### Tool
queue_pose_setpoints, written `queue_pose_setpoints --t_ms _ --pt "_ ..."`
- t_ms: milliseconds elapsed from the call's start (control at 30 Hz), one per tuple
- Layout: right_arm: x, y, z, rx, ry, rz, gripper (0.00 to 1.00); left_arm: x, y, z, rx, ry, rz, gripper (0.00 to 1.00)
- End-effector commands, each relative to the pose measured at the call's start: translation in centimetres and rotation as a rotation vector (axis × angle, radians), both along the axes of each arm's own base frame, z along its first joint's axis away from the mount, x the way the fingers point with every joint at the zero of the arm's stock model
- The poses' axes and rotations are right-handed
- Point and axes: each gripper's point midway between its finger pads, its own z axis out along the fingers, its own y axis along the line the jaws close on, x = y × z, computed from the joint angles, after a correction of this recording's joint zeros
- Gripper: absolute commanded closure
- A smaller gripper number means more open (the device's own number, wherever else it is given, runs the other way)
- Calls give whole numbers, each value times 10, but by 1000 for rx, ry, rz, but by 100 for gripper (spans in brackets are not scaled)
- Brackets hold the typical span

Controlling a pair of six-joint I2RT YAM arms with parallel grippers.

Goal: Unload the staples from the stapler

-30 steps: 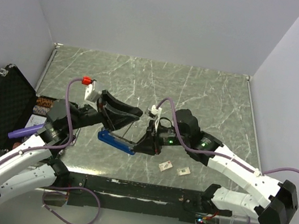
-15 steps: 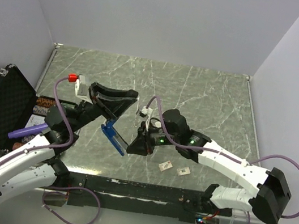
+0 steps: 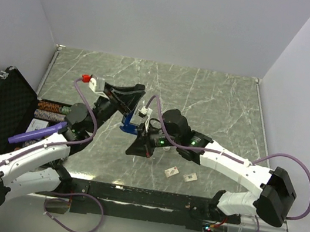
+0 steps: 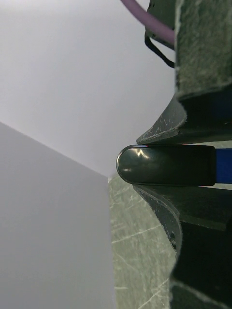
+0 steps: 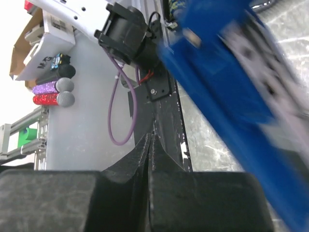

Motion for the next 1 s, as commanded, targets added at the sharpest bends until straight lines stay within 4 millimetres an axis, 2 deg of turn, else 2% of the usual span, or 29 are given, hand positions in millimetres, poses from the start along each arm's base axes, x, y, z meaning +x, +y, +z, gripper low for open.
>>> queue_pose_setpoints --t_ms 0,200,333,600,967 --pt "1 10 25 73 -48 26 100 -7 16 48 -127 -98 45 99" --pt "3 0 25 40 -83 -7 100 -11 17 48 -104 -106 47 99" --pt "13 -14 37 7 -164 -74 100 -15 18 48 -90 -111 47 99" --pt "51 -40 63 -55 -310 -314 100 -20 23 43 -74 -99 61 99" --pt "112 -34 69 -83 -360 -542 100 -17 26 40 -52 -89 88 99"
